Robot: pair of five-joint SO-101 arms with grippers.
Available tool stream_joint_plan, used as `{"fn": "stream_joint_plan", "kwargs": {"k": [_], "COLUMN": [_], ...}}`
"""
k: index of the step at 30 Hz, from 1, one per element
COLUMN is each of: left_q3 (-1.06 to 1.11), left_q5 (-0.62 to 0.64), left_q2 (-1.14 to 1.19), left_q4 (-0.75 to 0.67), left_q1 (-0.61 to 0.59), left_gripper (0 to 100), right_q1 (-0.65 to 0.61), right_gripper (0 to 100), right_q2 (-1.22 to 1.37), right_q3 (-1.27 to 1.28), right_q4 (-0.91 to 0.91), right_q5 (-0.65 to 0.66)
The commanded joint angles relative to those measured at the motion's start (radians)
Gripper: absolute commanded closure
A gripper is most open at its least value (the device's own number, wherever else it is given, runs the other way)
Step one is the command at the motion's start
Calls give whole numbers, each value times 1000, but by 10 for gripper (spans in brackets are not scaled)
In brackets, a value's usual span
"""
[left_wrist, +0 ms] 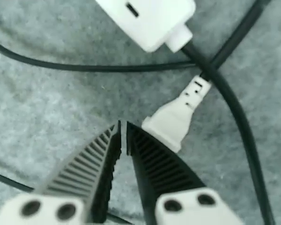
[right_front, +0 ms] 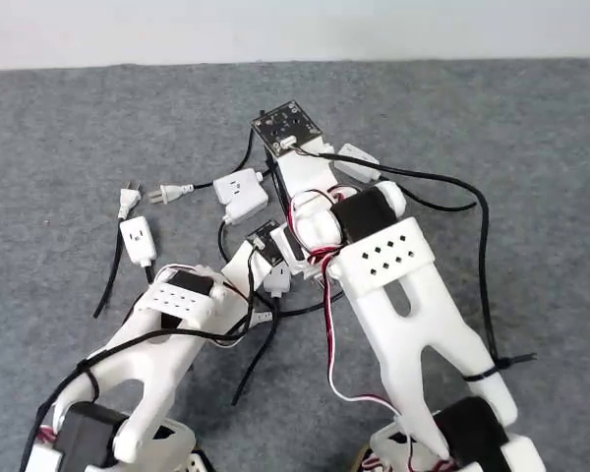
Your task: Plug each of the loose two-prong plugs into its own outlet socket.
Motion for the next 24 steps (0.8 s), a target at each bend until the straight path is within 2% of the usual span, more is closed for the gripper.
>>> {"fn": "stream_joint_plan", "kwargs": {"k": [1,6,12,21,24], "left_q3": [-119,-200,-245,-117,-30], "left_q5": [54,69,87,-80,-98], "left_q2": [15,78,115,-5,-86], "left_q4": [-34,-25,-92,-83,-130], "left_q1": [5,-32,-80,-31,-15], "left_gripper": [988,988,988,988,988], "right_q1": [-33,-73,-70,-41,-21], "right_gripper": [991,991,991,991,991], "right_q2": [-4,-4,-16,-13,-18], "right_q3": [-25,-9,100,132,129], "right_q4": [47,131,56,-7,-13], "right_q5": [34,86,97,141,146]}}
